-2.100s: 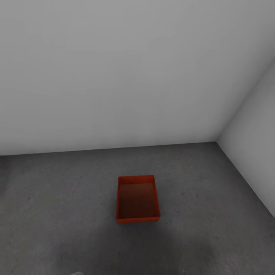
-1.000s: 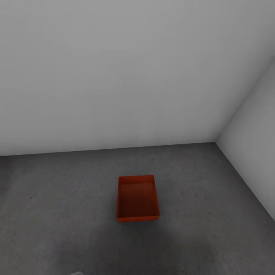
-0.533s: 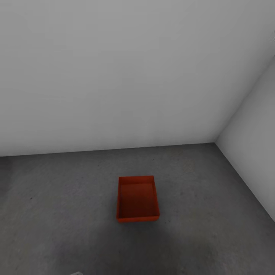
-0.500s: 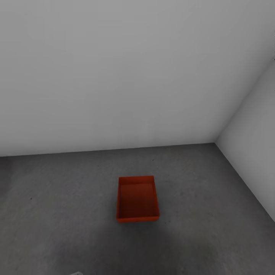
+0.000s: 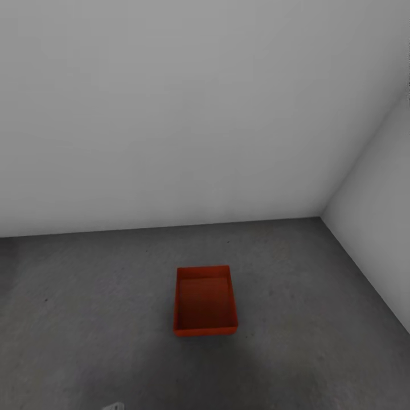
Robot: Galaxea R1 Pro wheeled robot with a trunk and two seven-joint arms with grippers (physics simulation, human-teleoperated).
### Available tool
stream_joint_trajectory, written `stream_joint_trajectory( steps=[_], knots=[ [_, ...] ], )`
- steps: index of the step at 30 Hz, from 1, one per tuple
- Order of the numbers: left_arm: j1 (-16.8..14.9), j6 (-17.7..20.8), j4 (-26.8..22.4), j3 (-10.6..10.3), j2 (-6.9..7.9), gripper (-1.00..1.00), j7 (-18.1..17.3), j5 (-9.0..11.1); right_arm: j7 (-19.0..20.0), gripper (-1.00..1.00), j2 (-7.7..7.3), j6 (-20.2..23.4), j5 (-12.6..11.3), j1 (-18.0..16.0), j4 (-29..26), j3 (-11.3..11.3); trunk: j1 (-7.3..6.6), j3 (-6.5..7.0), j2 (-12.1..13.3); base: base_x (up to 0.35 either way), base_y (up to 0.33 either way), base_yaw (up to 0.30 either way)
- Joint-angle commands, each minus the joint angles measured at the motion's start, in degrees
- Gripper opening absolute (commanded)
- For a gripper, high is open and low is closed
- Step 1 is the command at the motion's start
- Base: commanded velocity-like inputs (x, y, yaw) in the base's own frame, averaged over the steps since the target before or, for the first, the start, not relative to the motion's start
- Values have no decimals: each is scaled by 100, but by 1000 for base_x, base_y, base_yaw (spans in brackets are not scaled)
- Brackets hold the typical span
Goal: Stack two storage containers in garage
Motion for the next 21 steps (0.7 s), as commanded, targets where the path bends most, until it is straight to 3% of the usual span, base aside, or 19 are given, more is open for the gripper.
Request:
stream_joint_trajectory(
  steps=[1,9,21],
  knots=[
    [-4,-5,1,-48,-4,100,5,46,-12,100,-1,-34,24,-8,20,-8,3,1,-9,0,0,0],
    [145,-57,6,-48,-1,100,-409,63,-5,100,3,-36,23,-8,16,-8,3,75,-9,0,0,0],
    [202,-52,11,-48,1,100,-457,67,-5,100,-1,-36,23,-8,14,-8,3,185,-9,0,0,0]
  ],
)
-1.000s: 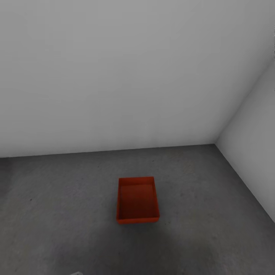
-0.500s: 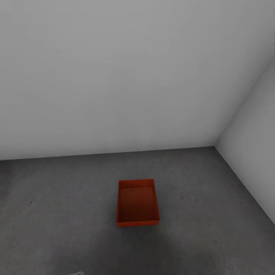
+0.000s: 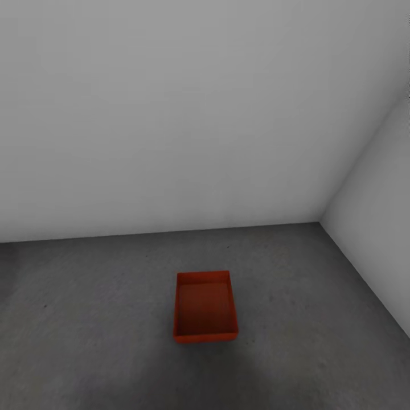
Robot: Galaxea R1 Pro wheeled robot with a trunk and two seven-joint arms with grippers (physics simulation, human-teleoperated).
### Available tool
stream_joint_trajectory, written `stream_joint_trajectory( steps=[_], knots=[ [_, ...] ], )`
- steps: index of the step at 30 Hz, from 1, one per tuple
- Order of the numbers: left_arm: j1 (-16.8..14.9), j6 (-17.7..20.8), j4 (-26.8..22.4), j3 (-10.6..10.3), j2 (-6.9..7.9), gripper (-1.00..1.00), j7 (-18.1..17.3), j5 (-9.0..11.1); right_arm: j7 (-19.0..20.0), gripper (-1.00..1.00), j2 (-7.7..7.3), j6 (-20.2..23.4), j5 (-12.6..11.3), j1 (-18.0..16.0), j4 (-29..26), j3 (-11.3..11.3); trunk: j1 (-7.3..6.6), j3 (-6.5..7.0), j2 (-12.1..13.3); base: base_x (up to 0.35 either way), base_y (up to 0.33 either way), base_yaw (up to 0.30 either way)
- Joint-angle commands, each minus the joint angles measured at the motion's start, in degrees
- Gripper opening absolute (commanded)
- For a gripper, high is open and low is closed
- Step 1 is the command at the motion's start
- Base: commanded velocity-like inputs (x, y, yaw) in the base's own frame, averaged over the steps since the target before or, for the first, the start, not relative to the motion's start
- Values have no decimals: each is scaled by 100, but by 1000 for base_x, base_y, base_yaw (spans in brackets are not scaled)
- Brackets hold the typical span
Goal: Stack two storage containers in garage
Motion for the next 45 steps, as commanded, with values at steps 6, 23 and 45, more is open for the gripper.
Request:
stream_joint_trajectory(
  steps=[6,23,45],
  knots=[
    [110,-31,-4,-49,-15,100,14,44,-10,100,-2,-34,24,-8,20,-8,3,47,-9,0,0,0],
    [197,-36,-4,-49,-26,100,-143,43,-9,100,-6,-34,24,-8,20,-8,3,203,-9,0,0,0],
    [199,-36,-4,-49,-27,100,-145,44,-9,100,-6,-33,24,-8,24,-8,3,405,-9,0,0,0]
  ],
)
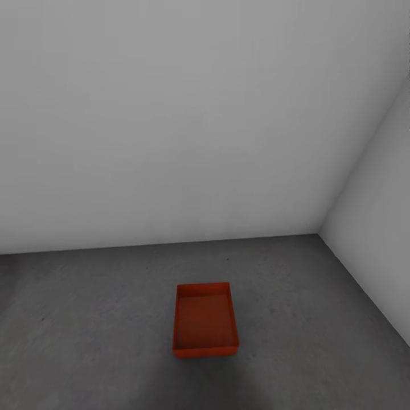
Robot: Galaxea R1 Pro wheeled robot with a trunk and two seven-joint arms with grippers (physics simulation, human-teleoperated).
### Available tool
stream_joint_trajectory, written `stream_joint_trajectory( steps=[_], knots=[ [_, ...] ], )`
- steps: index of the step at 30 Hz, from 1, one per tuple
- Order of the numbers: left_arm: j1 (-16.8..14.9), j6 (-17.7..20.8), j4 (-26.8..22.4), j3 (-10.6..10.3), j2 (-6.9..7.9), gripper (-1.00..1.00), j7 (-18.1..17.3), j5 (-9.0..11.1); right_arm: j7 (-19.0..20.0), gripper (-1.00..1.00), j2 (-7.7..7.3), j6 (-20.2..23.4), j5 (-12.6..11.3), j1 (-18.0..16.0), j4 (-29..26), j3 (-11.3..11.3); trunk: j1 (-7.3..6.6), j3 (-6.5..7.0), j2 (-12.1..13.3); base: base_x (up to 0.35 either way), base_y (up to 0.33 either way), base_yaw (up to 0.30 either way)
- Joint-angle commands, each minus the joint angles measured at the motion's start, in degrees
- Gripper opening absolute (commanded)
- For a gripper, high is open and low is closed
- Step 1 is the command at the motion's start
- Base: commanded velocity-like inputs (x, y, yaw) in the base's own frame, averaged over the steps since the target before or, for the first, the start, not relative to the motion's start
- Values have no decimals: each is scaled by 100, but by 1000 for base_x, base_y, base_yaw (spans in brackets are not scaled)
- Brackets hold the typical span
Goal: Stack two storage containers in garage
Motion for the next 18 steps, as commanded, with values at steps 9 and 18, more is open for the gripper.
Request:
stream_joint_trajectory(
  steps=[9,18],
  knots=[
    [-4,2,0,-49,1,100,14,46,-11,100,-7,-34,24,-8,15,-8,3,73,-10,0,0,0],
    [-4,-14,-8,-49,0,100,14,23,-13,100,-9,-35,24,-8,14,-8,3,156,-10,0,0,0]
  ],
)
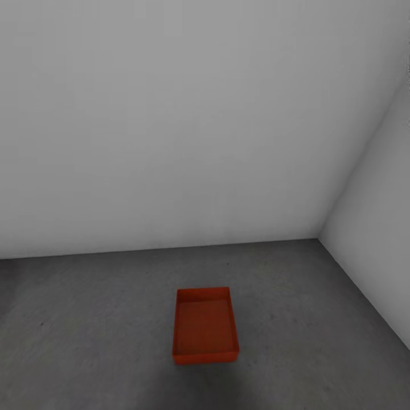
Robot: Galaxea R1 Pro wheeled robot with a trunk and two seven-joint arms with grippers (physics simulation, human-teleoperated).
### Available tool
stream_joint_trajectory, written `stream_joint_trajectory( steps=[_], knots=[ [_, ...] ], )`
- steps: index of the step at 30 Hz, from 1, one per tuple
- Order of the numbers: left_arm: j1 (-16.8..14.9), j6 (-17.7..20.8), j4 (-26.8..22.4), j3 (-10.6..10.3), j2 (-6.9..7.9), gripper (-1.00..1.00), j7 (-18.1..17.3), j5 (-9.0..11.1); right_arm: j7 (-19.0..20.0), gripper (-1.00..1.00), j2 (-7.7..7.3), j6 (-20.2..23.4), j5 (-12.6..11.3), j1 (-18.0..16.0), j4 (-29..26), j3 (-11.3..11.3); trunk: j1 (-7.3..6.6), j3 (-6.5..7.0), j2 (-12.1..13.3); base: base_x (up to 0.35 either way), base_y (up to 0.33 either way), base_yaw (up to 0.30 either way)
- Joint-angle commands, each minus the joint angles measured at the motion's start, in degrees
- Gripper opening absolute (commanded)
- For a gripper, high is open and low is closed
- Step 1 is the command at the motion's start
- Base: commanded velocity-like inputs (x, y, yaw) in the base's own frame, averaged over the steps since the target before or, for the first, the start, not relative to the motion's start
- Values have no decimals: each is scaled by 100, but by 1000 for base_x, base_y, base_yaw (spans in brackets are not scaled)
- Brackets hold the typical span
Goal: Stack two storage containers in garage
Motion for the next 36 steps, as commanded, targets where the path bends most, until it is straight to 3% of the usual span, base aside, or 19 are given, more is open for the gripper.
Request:
stream_joint_trajectory(
  steps=[1,36],
  knots=[
    [-3,0,-1,-49,0,100,15,44,-10,100,1,-34,24,-8,20,-8,3,-1,-10,0,0,0],
    [-3,-1,-10,-57,5,100,23,-15,-1,100,3,-25,24,-8,27,-8,3,321,-10,0,0,0]
  ],
)
